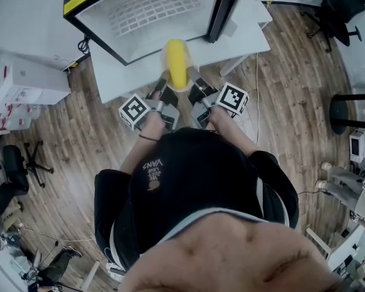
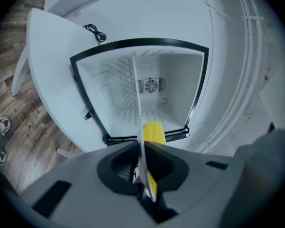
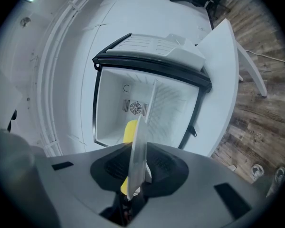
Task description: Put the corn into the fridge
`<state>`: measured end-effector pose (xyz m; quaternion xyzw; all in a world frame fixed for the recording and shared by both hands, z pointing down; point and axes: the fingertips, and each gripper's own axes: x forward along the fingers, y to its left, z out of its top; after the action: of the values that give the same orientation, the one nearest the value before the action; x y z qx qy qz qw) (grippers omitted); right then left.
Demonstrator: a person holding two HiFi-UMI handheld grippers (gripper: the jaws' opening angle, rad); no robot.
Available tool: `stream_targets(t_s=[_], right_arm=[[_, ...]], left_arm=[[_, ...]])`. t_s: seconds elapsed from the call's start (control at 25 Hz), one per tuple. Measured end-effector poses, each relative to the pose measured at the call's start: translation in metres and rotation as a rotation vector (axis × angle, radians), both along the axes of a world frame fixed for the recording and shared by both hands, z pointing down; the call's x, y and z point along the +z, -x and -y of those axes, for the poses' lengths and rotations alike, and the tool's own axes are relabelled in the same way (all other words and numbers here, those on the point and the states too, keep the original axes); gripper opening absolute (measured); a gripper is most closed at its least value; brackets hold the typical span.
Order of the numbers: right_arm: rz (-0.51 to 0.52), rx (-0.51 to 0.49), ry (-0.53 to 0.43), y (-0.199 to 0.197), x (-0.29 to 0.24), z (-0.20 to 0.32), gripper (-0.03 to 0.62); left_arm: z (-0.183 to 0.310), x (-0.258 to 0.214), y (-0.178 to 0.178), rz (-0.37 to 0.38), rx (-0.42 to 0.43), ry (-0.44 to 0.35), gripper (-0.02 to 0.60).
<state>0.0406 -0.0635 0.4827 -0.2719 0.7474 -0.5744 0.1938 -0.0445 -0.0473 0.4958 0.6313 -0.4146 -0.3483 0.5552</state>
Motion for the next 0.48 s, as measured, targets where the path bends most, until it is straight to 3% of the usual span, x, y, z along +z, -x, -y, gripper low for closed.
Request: stream_targets(t_s=[0.48], right_arm=[[-0.029,0.04,-0.014,0.022,-0.008,0.046,0.069]], left_arm=[[0.049,-0.009,0.024,-0.014,0.026,-0.009,0.035]])
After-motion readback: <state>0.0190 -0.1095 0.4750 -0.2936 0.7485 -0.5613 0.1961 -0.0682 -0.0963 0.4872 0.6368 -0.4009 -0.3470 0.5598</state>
